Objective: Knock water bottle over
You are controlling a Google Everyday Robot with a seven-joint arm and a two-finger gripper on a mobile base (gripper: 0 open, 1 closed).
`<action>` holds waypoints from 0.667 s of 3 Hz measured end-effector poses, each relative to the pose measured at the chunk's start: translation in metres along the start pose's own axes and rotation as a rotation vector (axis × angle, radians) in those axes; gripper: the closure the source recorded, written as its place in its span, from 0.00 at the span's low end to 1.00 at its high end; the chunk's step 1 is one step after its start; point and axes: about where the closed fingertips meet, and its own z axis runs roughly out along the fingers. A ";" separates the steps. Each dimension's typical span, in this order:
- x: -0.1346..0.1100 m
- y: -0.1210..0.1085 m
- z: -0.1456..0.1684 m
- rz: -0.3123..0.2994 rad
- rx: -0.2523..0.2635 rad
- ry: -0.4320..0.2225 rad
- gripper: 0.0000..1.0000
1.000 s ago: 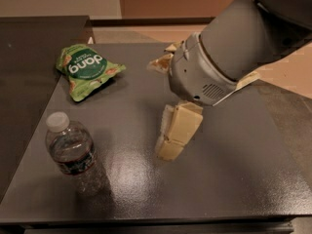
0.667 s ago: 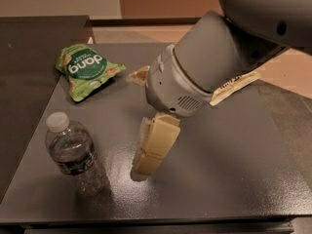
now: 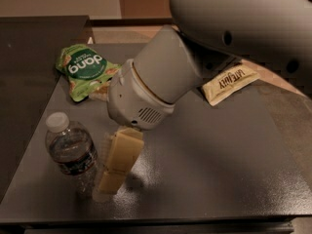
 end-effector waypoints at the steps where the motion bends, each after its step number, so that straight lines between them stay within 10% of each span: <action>1: -0.019 0.002 0.013 -0.024 -0.041 -0.040 0.00; 2: -0.027 0.005 0.026 -0.041 -0.062 -0.057 0.18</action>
Offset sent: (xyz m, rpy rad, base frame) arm -0.0141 0.0495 -0.0089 0.0710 0.0484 0.1013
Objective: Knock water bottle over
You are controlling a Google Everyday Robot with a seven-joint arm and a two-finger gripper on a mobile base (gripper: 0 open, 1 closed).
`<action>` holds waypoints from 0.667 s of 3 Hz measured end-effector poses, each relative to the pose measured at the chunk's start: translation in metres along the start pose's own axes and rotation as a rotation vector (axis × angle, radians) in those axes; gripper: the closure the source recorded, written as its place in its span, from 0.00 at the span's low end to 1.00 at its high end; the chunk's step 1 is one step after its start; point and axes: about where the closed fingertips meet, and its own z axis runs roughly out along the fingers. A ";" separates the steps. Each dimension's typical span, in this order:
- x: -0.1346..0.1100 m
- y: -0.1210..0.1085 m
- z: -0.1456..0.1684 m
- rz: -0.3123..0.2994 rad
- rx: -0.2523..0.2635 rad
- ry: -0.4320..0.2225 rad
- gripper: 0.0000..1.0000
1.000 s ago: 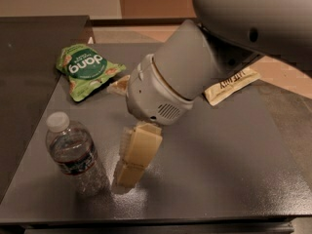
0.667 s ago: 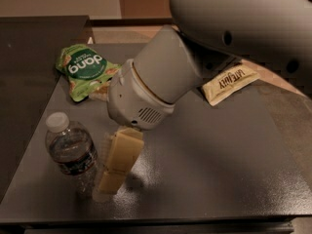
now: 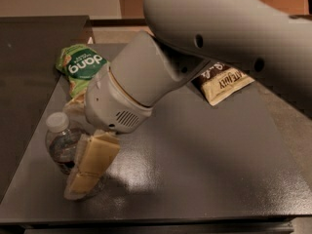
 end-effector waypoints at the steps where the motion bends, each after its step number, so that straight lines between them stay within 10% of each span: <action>1: -0.003 -0.002 0.003 -0.009 -0.011 -0.020 0.41; 2: -0.006 -0.004 -0.005 -0.015 -0.002 -0.030 0.64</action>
Offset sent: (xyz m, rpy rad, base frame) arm 0.0124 -0.0049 0.0148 0.0504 -0.0011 0.0027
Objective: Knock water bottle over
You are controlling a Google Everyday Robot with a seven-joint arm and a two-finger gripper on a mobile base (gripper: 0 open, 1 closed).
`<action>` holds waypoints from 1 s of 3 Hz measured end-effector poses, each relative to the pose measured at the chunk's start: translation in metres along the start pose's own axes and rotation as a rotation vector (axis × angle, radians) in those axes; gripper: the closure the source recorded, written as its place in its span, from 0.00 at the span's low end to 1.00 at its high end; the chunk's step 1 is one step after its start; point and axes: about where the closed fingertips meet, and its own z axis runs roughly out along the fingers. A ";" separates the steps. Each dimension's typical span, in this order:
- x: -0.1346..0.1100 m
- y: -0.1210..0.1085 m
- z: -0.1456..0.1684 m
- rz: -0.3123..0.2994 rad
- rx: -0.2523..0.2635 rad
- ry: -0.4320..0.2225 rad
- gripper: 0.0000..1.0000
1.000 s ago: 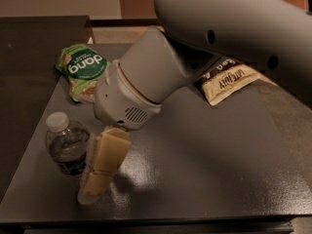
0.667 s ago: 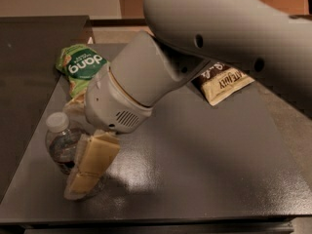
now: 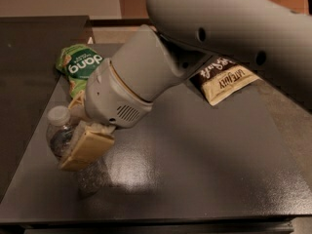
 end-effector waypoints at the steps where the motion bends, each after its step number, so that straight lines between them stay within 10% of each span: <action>1: -0.001 -0.015 -0.022 -0.017 0.045 0.041 0.87; 3: 0.018 -0.062 -0.074 -0.041 0.152 0.314 1.00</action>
Offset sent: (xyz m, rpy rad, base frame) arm 0.1049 -0.0619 0.0446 -0.3031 -0.2426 -0.1334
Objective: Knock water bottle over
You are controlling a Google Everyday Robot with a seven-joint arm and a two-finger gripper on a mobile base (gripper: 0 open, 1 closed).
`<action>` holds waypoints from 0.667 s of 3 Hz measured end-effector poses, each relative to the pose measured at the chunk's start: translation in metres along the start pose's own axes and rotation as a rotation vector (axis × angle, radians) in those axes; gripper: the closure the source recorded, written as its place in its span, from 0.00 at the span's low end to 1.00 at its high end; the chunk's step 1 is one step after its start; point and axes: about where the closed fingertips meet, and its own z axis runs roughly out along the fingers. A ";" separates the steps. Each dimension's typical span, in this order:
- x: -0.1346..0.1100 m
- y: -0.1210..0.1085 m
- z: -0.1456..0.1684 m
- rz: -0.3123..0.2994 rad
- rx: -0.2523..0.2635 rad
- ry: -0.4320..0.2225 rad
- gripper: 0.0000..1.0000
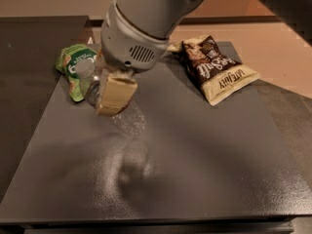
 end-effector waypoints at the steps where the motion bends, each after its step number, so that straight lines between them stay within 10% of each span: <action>1: 0.028 -0.016 -0.002 -0.018 0.038 0.177 1.00; 2: 0.061 -0.025 -0.002 -0.019 0.079 0.332 1.00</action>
Offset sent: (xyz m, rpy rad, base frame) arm 0.0636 -0.0802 -0.0478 -0.4817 -0.2148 -0.1419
